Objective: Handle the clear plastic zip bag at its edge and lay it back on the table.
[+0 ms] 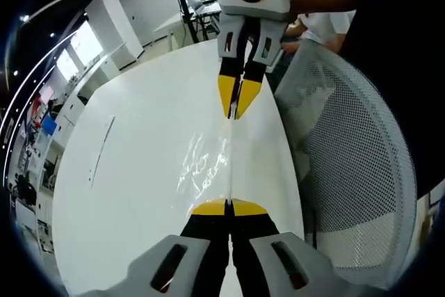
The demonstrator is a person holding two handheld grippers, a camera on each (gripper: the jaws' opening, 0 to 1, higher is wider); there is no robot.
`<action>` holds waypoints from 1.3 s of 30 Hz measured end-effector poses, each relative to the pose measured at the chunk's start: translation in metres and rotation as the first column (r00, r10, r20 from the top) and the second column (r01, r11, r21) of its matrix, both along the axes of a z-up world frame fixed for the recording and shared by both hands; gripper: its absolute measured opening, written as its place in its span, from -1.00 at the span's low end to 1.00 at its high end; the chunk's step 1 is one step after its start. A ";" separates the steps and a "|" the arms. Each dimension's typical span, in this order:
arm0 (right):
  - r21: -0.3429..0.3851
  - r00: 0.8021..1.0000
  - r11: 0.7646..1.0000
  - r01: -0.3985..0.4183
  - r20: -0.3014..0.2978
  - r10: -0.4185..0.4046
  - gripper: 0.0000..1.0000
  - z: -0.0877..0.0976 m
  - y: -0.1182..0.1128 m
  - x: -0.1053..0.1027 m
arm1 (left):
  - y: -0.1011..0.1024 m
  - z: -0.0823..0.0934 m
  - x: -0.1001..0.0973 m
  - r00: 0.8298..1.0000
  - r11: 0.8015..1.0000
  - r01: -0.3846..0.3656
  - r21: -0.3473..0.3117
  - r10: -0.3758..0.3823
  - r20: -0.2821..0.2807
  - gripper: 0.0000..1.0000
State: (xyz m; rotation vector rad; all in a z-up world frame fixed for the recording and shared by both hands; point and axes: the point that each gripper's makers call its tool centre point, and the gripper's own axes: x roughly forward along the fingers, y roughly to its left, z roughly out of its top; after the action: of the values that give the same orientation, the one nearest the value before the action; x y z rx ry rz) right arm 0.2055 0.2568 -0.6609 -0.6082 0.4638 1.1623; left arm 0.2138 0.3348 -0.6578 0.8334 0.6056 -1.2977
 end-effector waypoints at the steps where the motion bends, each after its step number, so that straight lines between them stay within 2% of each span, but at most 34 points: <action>1: 0.001 1.000 1.000 0.000 0.000 0.000 -1.00 0.000 0.000 0.000 | 0.000 0.000 0.000 1.000 1.000 0.000 0.000 0.000 0.000 -1.00; 39: 0.014 1.000 1.000 0.016 -0.011 -0.015 -1.00 0.000 -0.008 -0.005 | 0.004 0.002 -0.004 1.000 1.000 -0.023 -0.001 0.023 -0.016 -1.00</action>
State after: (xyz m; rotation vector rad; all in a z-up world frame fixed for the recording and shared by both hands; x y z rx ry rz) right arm 0.2007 0.2488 -0.6610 -0.5853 0.4678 1.1537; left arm 0.2100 0.3388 -0.6562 0.8137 0.6259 -1.2847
